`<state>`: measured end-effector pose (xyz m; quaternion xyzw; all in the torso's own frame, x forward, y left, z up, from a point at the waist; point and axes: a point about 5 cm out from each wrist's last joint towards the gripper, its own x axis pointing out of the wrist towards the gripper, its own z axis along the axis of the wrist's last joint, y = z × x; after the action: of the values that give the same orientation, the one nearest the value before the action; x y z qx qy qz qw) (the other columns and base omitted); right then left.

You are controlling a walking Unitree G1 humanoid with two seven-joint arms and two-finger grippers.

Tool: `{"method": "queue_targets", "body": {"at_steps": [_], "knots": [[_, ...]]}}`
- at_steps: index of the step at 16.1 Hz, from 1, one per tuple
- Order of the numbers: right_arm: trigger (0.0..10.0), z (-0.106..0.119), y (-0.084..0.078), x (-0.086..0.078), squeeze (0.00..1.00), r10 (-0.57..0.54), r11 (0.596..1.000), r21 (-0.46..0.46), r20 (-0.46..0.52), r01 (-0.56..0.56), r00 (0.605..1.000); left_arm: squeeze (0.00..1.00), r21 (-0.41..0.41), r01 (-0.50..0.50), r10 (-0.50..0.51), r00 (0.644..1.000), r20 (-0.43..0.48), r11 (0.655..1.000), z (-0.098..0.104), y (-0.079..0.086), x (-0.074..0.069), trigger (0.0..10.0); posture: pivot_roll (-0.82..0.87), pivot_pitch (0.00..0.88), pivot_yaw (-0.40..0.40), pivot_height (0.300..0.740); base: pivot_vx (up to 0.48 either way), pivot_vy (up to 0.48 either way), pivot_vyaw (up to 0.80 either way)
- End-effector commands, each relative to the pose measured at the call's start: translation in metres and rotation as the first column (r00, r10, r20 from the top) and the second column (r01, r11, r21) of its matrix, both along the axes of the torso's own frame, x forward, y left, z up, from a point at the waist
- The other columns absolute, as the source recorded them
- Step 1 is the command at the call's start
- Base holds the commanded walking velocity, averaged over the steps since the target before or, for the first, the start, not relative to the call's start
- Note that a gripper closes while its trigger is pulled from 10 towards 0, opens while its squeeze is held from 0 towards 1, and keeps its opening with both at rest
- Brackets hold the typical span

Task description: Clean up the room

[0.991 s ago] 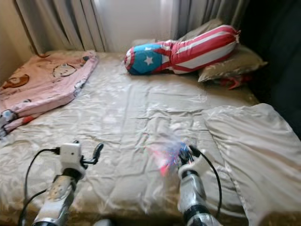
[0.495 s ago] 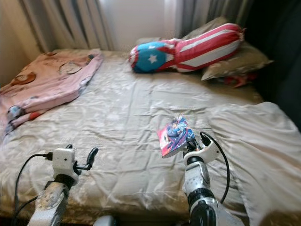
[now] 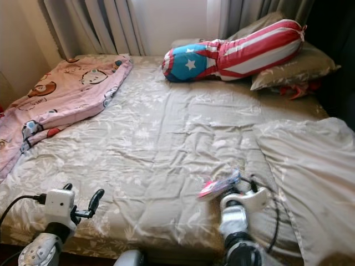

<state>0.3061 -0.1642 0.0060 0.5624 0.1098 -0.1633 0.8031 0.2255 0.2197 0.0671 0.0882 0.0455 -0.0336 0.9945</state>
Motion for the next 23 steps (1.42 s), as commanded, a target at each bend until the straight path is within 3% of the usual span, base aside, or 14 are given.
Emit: {"method": "queue_targets", "body": {"at_steps": [1,5,9,11,14,17,23], "knots": [[10.0,0.017,0.007,0.014,0.00,0.020,0.999,0.027,0.117,-0.023,0.993,0.00,0.024,0.001,-0.001,1.000,-0.017,1.000,0.000,0.002,-0.002,10.0,0.20,0.120,0.042,0.663,0.000,0.000,0.00],[10.0,0.033,-0.003,0.024,0.00,-0.003,0.997,0.070,0.247,-0.015,0.969,0.00,0.018,0.013,-0.012,0.999,-0.044,1.000,0.002,-0.002,-0.007,10.0,0.20,0.149,0.043,0.663,0.000,0.000,0.00],[10.0,0.027,-0.005,0.019,0.00,0.013,0.998,0.053,0.245,-0.027,0.969,0.00,0.033,-0.003,0.006,0.997,-0.079,0.999,-0.002,0.003,-0.018,10.0,0.21,0.167,0.039,0.663,0.000,0.000,0.00],[10.0,-0.001,-0.013,-0.002,0.00,-0.038,0.999,0.015,0.014,0.038,0.999,0.00,0.033,0.004,-0.001,0.995,-0.098,0.999,-0.002,0.000,-0.025,10.0,0.22,0.181,0.037,0.663,0.000,0.000,0.00],[10.0,-0.023,-0.011,-0.023,0.00,-0.002,1.000,-0.011,-0.131,0.000,0.991,0.00,0.030,0.011,-0.007,0.995,-0.104,0.999,0.000,-0.002,-0.029,10.0,0.22,0.205,0.037,0.663,0.000,0.000,0.00],[10.0,-0.026,-0.016,-0.027,0.00,-0.024,0.999,-0.034,-0.170,0.018,0.985,0.00,0.025,0.012,-0.009,0.994,-0.109,1.000,0.001,-0.004,-0.032,10.0,0.22,0.211,0.038,0.663,0.000,0.000,0.00],[10.0,-0.025,-0.043,-0.030,0.00,-0.077,0.991,-0.121,-0.223,0.051,0.972,0.00,0.014,0.022,-0.021,0.992,-0.124,1.000,0.000,-0.009,-0.032,10.0,0.20,0.244,0.040,0.663,0.000,0.000,0.00]]}}
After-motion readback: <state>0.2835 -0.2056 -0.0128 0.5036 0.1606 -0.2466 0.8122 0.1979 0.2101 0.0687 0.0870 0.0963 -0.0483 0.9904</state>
